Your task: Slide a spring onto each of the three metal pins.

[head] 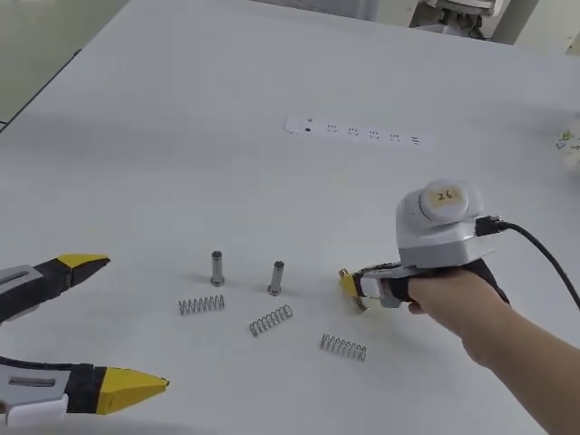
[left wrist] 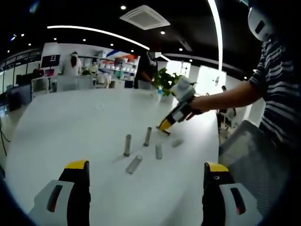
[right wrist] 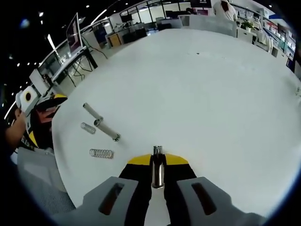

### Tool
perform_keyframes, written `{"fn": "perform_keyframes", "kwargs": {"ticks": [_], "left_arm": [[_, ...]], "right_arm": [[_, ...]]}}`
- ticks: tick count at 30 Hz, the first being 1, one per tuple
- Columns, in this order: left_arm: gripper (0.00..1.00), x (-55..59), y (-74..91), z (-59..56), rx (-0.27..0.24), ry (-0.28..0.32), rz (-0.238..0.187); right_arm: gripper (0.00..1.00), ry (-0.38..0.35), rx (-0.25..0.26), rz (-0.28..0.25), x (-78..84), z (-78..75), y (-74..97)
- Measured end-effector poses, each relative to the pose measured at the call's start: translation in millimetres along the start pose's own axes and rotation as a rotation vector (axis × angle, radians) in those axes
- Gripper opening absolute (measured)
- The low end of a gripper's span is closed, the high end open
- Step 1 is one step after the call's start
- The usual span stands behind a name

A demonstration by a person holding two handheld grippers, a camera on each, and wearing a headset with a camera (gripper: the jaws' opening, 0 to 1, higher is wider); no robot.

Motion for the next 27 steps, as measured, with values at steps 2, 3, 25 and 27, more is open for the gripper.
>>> {"fn": "perform_keyframes", "kwargs": {"ticks": [2,3,25,27], "left_arm": [[0.98,-0.6,-0.6,0.1,-0.001,0.001,-0.004],[0.98,-0.8,-0.8,0.0,0.000,0.001,-0.005],[0.98,-1.2,2.7,-1.1,-0.009,-0.004,-0.004],[0.98,-1.2,2.9,-1.1,-0.009,-0.004,-0.004]], "right_arm": [[0.05,0.005,-0.001,-0.021,-1.0,1.3,3.0],[0.05,0.007,-0.002,-0.026,-1.1,1.7,4.0],[0.05,0.103,0.016,-0.084,-0.6,5.5,18.7],[0.05,0.109,0.018,-0.084,0.2,6.2,19.5]]}}
Point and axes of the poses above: the centre of the closed fingertips' face, and the gripper's own axes: y roughly backward along the fingers, z roughly to its left, x roughly out of its underside, the point moved 10 cm from there along y, roughly backward along the fingers, and after that the axes turned 4 degrees about -z, right-handed, at the moved point
